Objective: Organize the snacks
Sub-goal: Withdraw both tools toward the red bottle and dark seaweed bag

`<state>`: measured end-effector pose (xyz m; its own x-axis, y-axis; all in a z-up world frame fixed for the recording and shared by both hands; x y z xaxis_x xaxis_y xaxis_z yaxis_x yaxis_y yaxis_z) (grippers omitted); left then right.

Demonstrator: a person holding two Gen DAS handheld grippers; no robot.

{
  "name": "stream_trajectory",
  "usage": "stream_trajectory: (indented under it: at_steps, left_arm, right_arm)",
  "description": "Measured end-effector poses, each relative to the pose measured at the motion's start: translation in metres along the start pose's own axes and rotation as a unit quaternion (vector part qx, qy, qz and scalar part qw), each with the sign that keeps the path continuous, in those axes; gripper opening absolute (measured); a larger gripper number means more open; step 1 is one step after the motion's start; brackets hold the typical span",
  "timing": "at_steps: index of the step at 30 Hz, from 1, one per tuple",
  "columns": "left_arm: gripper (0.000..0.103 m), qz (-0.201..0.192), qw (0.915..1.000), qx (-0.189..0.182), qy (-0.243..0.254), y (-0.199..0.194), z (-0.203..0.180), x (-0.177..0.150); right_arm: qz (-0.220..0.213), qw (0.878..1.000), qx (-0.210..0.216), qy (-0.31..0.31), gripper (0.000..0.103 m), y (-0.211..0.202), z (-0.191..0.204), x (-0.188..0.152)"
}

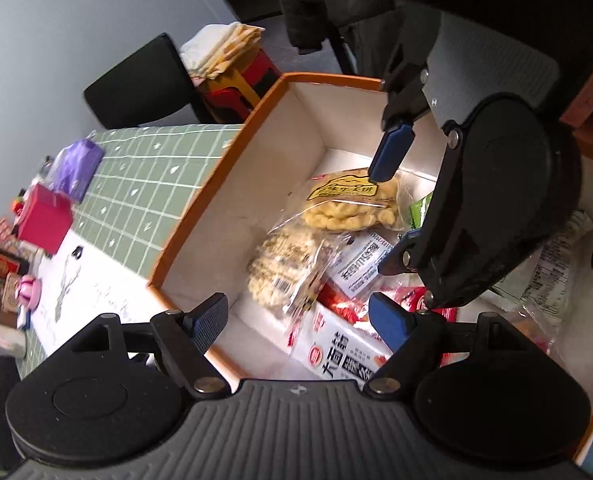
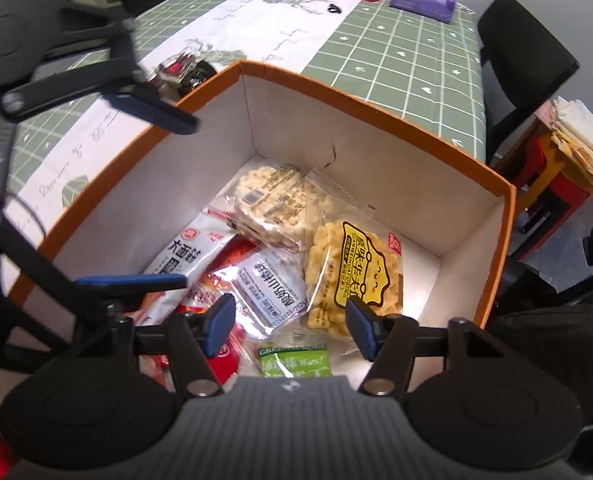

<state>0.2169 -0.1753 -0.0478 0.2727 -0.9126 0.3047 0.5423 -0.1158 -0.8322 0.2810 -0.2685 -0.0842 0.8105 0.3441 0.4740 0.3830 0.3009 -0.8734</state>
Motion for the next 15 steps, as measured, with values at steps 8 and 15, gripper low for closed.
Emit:
stream_trajectory:
  at_steps: [8,15]
  left_arm:
    - [0.089,-0.028,0.9934,0.009,-0.111,-0.046,0.022,-0.026]
    - [0.088,-0.049,0.9746,0.018,-0.218,-0.082,0.051,-0.066]
  right_arm:
    - [-0.053,0.998,-0.023,0.035,0.076,-0.028,0.026,0.001]
    - [-0.088,0.996,-0.010,0.030,0.077,-0.047,0.061,0.009]
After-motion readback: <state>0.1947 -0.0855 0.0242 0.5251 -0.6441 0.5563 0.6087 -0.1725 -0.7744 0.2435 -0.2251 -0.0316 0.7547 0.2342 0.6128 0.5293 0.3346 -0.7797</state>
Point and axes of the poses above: each gripper's, at about its wrist camera, not at the fingertips, and y roughly the way its jaws point, z to its left, x to its top, the point moved 1 cm from there along y, roughly the way its jaws point, and after that the axes turned 8 degrees about y, right-handed, at the moved point
